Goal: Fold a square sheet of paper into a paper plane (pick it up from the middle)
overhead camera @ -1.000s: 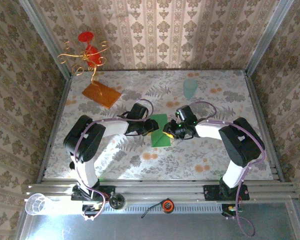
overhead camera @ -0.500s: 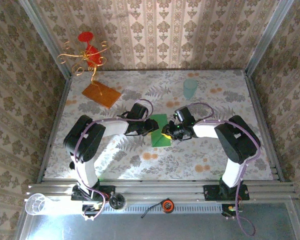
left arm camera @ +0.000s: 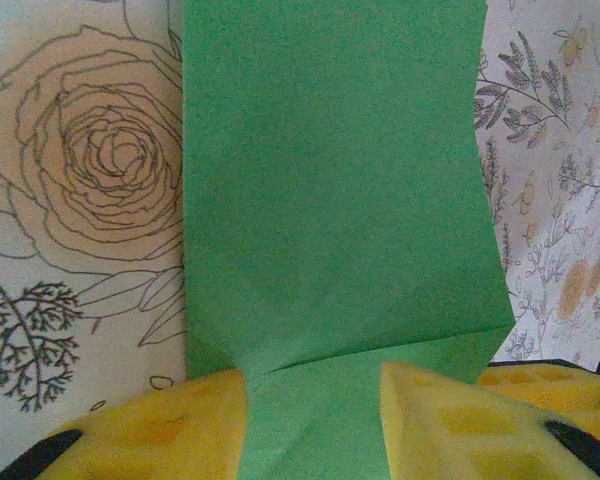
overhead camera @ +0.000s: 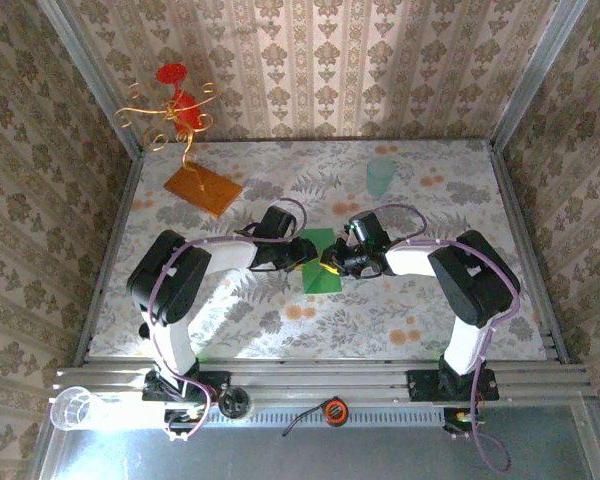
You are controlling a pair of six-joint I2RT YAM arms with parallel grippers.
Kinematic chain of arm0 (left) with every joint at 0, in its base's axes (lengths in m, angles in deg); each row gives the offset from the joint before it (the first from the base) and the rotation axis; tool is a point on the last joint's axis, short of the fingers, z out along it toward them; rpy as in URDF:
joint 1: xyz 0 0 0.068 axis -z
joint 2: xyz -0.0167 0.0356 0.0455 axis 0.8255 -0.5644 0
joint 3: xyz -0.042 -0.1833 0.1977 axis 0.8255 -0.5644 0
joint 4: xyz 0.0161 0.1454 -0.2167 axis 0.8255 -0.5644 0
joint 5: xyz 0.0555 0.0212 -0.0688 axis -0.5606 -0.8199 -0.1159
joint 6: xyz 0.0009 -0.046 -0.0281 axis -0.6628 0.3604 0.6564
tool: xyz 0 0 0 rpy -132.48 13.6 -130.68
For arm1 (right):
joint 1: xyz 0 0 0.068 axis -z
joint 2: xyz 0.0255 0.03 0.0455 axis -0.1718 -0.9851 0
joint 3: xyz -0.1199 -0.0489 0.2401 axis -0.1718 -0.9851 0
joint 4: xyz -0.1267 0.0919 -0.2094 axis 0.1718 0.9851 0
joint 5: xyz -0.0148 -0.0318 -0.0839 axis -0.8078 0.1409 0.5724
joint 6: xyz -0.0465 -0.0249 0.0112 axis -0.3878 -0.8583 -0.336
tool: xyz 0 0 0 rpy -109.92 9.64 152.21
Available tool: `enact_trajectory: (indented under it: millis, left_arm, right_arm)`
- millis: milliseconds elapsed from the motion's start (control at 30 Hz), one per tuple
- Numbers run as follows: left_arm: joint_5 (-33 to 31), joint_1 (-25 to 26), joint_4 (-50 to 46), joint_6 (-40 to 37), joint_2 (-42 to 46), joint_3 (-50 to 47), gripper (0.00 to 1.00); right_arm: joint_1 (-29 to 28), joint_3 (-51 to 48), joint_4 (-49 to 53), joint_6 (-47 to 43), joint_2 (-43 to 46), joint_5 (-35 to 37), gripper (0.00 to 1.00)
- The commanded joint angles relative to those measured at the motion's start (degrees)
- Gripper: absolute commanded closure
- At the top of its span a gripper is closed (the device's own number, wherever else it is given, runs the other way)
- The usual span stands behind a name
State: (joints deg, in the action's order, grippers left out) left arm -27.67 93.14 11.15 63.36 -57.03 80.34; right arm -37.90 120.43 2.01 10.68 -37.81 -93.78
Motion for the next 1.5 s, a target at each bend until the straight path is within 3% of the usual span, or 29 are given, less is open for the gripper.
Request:
enact_trajectory:
  millis: [0,400,600,933,1233,1467]
  left_arm:
    - [-1.36,-0.15,-3.06,0.36,-0.87,-1.43,0.58]
    - [-0.86,-0.48,-2.71,0.36,-0.06,-0.77,0.58]
    - [-3.17,-1.02,2.51,0.65,5.99,-3.67,0.57]
    - [-3.25,-5.67,8.43,-1.21,20.84,-10.70,0.39]
    - [3.55,-8.21,10.91,-4.09,28.69,-11.60,0.02]
    - [11.36,-8.10,21.02,0.75,26.03,-11.99,0.00]
  right_arm:
    - [-0.40,-0.80,-1.64,0.89,-1.10,-1.71,0.81]
    - [-0.57,-0.28,-1.63,1.31,-2.46,-1.24,0.85]
    - [-0.42,-0.52,-2.66,-0.01,-1.33,-0.85,0.91]
    - [2.10,-2.52,-6.76,-10.62,9.98,-0.15,0.92]
    - [4.34,-3.94,-13.90,-12.59,18.42,-5.85,0.92]
    - [4.45,-3.52,-24.76,-5.58,17.84,-12.37,0.91]
